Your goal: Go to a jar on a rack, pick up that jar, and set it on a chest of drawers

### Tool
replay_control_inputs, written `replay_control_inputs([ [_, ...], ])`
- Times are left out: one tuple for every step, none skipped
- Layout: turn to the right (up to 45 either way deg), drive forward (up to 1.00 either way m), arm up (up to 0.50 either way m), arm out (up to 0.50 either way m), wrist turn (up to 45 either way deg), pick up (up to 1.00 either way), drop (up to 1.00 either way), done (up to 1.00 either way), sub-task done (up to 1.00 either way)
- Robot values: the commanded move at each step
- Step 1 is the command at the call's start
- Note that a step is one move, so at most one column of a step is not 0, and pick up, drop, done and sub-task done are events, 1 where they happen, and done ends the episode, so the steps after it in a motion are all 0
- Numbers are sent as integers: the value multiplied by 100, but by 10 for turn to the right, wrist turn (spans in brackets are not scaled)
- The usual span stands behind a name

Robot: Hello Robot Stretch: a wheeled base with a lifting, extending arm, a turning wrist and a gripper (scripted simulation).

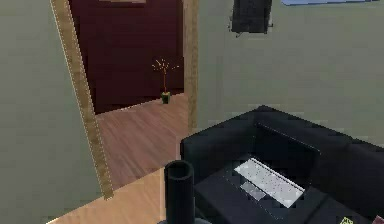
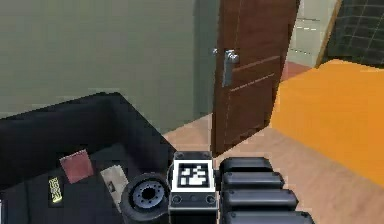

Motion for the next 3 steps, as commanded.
replay_control_inputs([
  [-150, 0, 0, 0, 0, 0, 0, 0, 0],
  [0, 100, 0, 0, 0, 0, 0, 0, 0],
  [0, 25, 0, 0, 0, 0, 0, 0, 0],
])
